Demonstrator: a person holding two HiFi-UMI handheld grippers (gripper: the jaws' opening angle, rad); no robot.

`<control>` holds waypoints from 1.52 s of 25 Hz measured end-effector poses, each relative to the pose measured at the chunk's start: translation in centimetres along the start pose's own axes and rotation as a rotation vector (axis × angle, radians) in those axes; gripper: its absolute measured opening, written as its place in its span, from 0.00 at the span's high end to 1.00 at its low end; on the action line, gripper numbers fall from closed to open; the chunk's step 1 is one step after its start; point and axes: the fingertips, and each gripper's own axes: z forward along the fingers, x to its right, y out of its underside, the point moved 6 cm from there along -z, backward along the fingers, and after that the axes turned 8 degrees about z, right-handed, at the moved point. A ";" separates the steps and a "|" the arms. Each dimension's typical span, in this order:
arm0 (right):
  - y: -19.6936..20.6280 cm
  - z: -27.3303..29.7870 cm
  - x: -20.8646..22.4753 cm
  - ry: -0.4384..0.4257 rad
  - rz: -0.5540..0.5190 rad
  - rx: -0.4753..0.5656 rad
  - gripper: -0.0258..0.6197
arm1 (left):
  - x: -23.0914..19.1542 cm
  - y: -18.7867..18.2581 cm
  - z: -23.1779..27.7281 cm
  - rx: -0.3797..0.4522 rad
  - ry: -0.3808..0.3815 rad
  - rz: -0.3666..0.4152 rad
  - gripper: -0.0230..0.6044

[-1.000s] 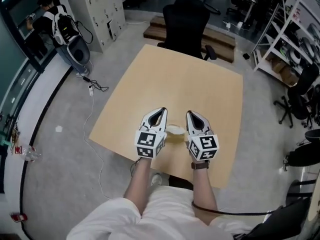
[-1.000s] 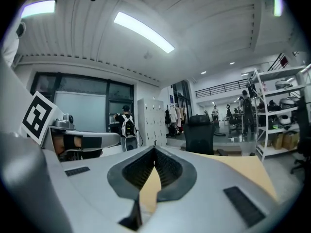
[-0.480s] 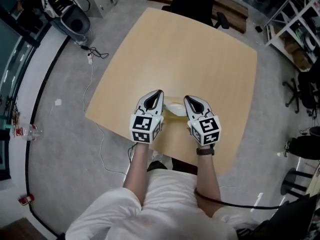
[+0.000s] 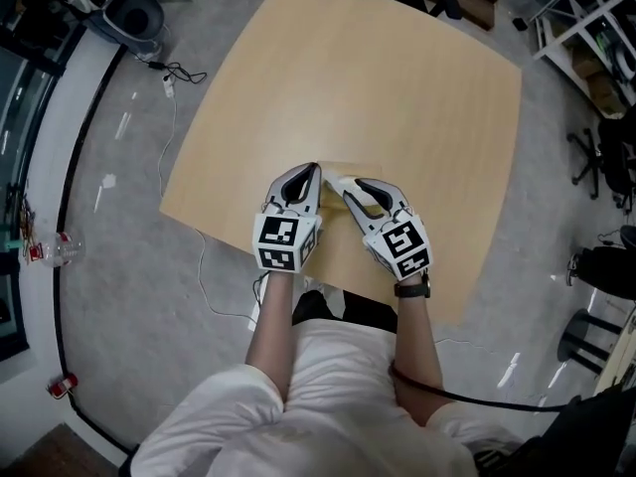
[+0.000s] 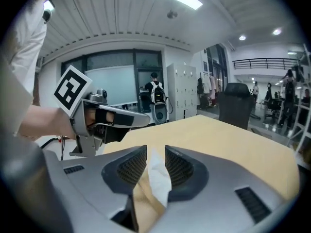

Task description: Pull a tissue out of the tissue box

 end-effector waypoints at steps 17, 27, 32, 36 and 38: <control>5.5 2.4 -1.5 0.138 -0.321 -0.310 0.83 | -0.8 1.1 -1.7 -0.003 -0.049 -0.029 0.96; 4.7 1.2 -1.1 0.144 -0.326 -0.293 0.95 | -0.2 -1.5 -2.1 0.043 -0.040 -0.008 0.96; 1.0 -0.5 -0.1 0.168 -0.249 -0.134 0.95 | 0.1 -4.1 -2.6 0.096 -0.042 0.026 0.96; -3.3 -2.7 0.8 0.202 -0.210 0.015 0.95 | 0.7 -7.0 -3.1 0.148 -0.041 0.067 0.96; -5.9 -4.3 1.0 0.219 -0.194 0.098 0.95 | 1.1 -8.7 -3.4 0.178 -0.037 0.077 0.96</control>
